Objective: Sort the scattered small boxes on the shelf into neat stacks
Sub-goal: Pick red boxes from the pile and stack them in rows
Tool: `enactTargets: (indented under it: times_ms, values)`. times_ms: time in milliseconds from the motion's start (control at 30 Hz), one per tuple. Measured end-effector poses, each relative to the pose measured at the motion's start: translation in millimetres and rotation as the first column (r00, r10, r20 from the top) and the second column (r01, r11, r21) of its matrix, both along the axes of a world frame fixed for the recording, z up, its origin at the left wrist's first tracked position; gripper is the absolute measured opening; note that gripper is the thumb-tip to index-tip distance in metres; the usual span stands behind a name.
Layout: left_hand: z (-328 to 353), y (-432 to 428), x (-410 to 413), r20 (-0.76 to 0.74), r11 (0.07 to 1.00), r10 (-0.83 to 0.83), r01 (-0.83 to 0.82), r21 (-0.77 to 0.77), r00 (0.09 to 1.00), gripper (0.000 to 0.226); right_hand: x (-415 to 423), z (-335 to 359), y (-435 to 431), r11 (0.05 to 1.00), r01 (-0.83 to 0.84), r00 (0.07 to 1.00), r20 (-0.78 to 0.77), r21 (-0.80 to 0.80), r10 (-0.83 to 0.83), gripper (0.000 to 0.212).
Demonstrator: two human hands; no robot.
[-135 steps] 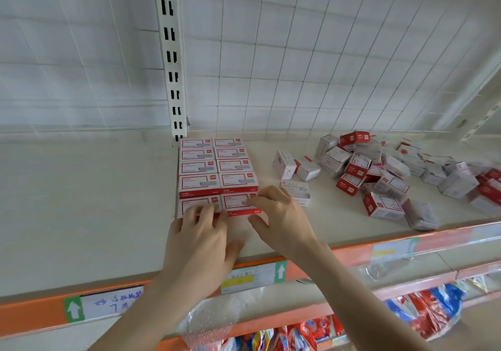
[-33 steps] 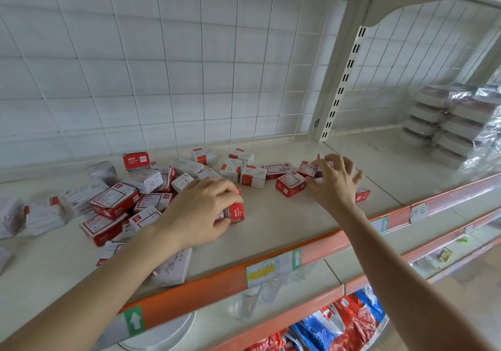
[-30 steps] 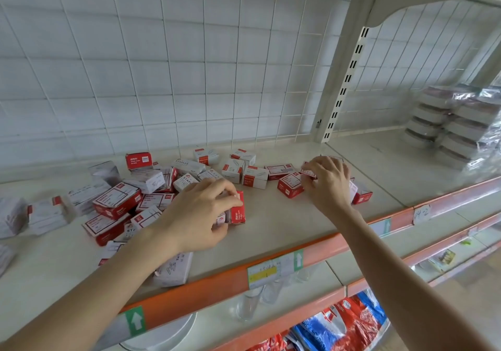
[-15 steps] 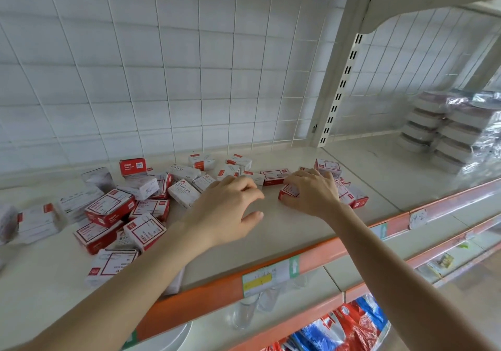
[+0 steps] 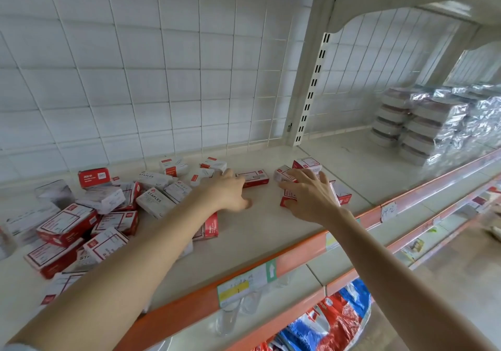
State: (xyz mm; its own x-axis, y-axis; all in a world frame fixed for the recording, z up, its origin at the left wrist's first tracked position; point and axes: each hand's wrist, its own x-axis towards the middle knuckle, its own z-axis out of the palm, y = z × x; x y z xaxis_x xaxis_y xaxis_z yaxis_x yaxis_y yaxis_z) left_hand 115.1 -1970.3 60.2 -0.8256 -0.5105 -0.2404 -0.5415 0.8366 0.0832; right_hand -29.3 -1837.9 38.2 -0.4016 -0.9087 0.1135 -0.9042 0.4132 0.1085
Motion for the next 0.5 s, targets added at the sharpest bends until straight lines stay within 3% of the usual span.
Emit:
enactTargets:
  times_ms: [100, 233, 500]
  values:
    - [-3.8, -9.5, -8.3, 0.058, 1.0, -0.009, 0.008, 0.017, 0.998, 0.07, -2.6, -0.5, -0.8, 1.0, 0.004, 1.0, -0.002, -0.005, -0.004, 0.054]
    - [-3.7, -9.4, -5.2, 0.046, 0.999, -0.043, 0.044, -0.028, 0.998, 0.058, -5.9, -0.9, -5.7, 0.999, 0.016, 0.998, 0.056, -0.041, -0.013, 0.053]
    - [-3.0, -1.0, 33.7, -0.014, 0.985, -0.145, 0.143, -0.1, 0.989, 0.042, -3.1, -6.1, -17.5, 0.948, 0.058, 0.987, 0.162, -0.312, -0.007, 0.03]
